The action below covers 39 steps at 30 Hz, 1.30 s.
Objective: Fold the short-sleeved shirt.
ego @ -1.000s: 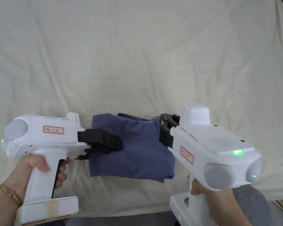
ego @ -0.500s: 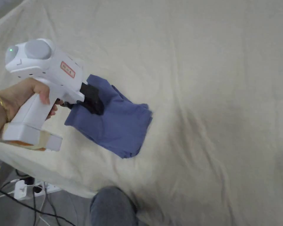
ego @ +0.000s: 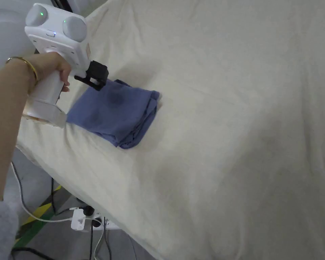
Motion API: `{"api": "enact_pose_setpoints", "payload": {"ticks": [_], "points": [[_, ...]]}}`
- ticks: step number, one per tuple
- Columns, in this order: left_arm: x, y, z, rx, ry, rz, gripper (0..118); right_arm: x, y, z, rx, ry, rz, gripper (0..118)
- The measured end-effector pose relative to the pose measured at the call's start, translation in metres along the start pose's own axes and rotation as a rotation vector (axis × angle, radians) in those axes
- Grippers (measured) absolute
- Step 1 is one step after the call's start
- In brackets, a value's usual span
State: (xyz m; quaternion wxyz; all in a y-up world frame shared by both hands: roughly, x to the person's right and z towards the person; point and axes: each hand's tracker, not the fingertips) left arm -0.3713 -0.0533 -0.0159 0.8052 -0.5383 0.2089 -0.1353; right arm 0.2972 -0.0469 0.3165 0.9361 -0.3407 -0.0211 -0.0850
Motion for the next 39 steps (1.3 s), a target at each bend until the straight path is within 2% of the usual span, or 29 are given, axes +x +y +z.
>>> {"api": "enact_pose_setpoints", "payload": {"ticks": [2, 3, 4, 6, 7, 8, 12, 18, 22, 30, 35, 39], "points": [[0.0, -0.001, 0.011, 0.075, 0.015, 0.047, 96, 0.002, -0.001, 0.003, -0.003, -0.004, 0.012, 1], [-0.002, -0.002, 0.02, 0.132, 0.008, 0.08, 84, 0.004, -0.001, 0.007, -0.001, -0.004, 0.015, 1], [-0.001, -0.003, 0.033, 0.201, -0.011, 0.109, 63, 0.007, 0.0, 0.012, 0.004, -0.005, 0.012, 1], [0.005, -0.005, 0.059, 0.288, -0.035, 0.173, 28, 0.01, 0.003, 0.021, 0.031, 0.006, 0.003, 1], [0.01, -0.006, 0.077, 0.343, -0.046, 0.209, 15, 0.012, 0.005, 0.029, 0.05, 0.002, 0.007, 1], [0.015, -0.007, 0.094, 0.393, -0.07, 0.235, 10, 0.014, 0.007, 0.036, 0.07, -0.001, 0.01, 1], [0.059, -0.022, 0.196, 0.641, -0.116, 0.128, 3, 0.027, 0.021, 0.072, 0.169, -0.001, 0.015, 1], [0.114, -0.066, 0.338, 0.967, -0.253, 0.182, 2, 0.053, 0.05, 0.133, 0.334, -0.041, 0.096, 1], [0.159, -0.106, 0.415, 1.155, -0.292, 0.139, 2, 0.071, 0.069, 0.177, 0.451, -0.083, 0.132, 1], [0.247, -0.185, 0.476, 1.235, -0.537, 0.165, 2, 0.101, 0.068, 0.229, 0.569, -0.195, 0.126, 1], [0.285, -0.228, 0.467, 1.18, -0.662, 0.164, 2, 0.102, 0.065, 0.231, 0.596, -0.219, 0.141, 1], [0.3, -0.254, 0.446, 1.142, -0.659, 0.16, 2, 0.091, 0.069, 0.197, 0.59, -0.23, 0.125, 1]]}}
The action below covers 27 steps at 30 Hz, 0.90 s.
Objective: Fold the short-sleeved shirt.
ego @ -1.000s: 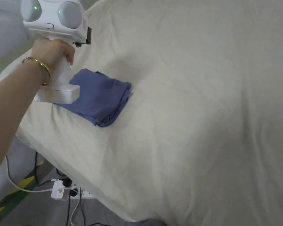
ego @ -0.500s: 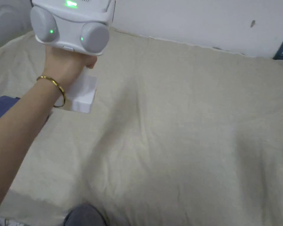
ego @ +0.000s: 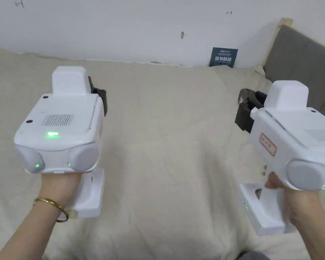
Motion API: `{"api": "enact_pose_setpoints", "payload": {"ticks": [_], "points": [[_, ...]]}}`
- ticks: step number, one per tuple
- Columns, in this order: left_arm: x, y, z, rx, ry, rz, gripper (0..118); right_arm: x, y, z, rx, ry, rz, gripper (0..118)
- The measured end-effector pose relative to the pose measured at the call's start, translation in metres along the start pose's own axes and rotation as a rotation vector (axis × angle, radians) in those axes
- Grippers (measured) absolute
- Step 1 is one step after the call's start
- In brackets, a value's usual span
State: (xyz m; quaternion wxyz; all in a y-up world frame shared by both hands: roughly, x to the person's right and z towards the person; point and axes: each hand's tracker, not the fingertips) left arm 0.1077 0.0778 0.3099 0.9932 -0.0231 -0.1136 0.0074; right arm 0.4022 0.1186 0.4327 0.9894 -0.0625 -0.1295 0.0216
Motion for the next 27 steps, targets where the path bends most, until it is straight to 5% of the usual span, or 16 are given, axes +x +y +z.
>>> {"api": "enact_pose_setpoints", "payload": {"ticks": [9, 23, 25, 27], "points": [[-0.02, -0.045, 0.025, -0.069, 0.059, -0.023, 2, -0.009, -0.074, 0.012, -0.117, 0.041, -0.066, 1], [-0.027, -0.067, 0.037, -0.13, 0.048, -0.057, 4, -0.013, -0.1, 0.023, -0.179, 0.028, -0.092, 1], [-0.027, -0.068, 0.038, -0.136, 0.044, -0.056, 13, -0.018, -0.099, 0.025, -0.182, 0.029, -0.09, 1], [-0.027, -0.069, 0.037, -0.142, 0.041, -0.054, 40, -0.023, -0.097, 0.028, -0.183, 0.028, -0.086, 2]]}}
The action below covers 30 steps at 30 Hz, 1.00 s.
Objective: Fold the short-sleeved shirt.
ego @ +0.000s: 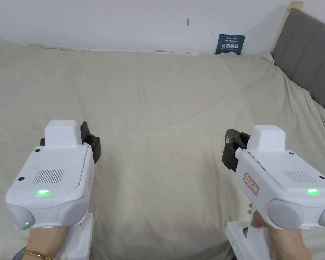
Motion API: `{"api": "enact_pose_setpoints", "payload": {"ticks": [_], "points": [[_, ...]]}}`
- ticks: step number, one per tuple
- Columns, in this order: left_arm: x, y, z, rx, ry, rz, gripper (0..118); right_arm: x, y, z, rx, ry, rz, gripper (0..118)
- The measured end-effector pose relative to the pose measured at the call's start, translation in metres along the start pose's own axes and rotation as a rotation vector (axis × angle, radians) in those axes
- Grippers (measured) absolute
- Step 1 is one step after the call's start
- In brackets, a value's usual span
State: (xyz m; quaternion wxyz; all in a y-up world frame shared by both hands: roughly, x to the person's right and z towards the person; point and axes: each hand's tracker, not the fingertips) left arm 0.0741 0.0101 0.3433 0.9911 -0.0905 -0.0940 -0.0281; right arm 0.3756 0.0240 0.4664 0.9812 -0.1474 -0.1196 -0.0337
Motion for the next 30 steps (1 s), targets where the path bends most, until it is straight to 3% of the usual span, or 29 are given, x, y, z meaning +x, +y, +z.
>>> {"api": "enact_pose_setpoints", "payload": {"ticks": [1, 2, 3, 4, 7, 9, 30], "points": [[0.0006, -0.0004, 0.0002, -0.004, -0.003, 0.007, 68, -0.0014, 0.0001, 0.0008, 0.0, 0.0, 0.002, 9], [-0.0002, -0.0005, -0.0007, -0.009, -0.007, 0.016, 85, 0.0, 0.0009, 0.0003, 0.0, -0.002, 0.003, 19], [-0.0007, -0.0006, -0.0013, -0.01, -0.009, 0.022, 98, 0.0008, 0.0017, 0.0001, -0.001, 0.0, 0.002, 34], [-0.0009, -0.0006, -0.0013, -0.009, -0.01, 0.026, 108, 0.0004, 0.002, 0.0004, -0.001, 0.001, 0.003, 60], [-0.0004, 0.0001, 0.0, 0.003, -0.003, 0.025, 118, 0.0036, 0.0019, -0.0015, 0.001, 0.0, 0.005, 107], [0.0007, 0.0007, 0.0, 0.009, 0.002, 0.02, 118, 0.0025, 0.0023, -0.0004, 0.01, 0.0, 0.012, 118], [0.0019, 0.0008, 0.0025, 0.012, 0.005, 0.003, 118, 0.0007, 0.0011, 0.0022, 0.024, -0.003, 0.023, 118]]}}
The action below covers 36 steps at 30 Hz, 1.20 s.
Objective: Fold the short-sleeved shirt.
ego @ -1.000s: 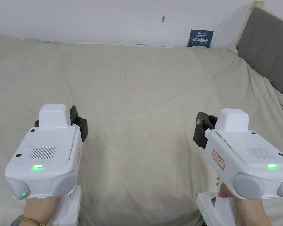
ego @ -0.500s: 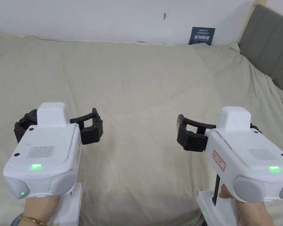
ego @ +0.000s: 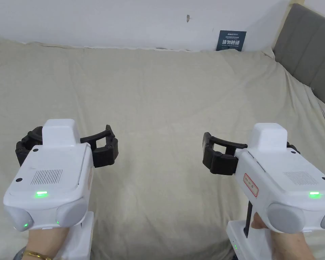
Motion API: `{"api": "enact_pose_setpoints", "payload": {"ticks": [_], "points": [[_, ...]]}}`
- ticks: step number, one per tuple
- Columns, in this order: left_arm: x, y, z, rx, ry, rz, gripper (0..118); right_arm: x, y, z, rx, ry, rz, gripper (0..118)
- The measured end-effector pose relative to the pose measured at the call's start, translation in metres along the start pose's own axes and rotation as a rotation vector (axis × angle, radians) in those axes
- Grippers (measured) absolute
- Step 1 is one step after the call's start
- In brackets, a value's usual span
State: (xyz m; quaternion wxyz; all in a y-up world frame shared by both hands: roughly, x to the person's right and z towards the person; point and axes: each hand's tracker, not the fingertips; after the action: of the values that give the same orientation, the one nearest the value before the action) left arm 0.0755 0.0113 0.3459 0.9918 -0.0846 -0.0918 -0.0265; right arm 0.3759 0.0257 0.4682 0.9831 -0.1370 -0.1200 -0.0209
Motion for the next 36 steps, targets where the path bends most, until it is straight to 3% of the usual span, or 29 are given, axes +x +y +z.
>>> {"api": "enact_pose_setpoints", "payload": {"ticks": [36], "points": [[0.0005, 0.0005, 0.0044, -0.001, -0.015, -0.003, 118, 0.003, 0.0, 0.0033, 0.007, -0.005, -0.017, 118]]}}
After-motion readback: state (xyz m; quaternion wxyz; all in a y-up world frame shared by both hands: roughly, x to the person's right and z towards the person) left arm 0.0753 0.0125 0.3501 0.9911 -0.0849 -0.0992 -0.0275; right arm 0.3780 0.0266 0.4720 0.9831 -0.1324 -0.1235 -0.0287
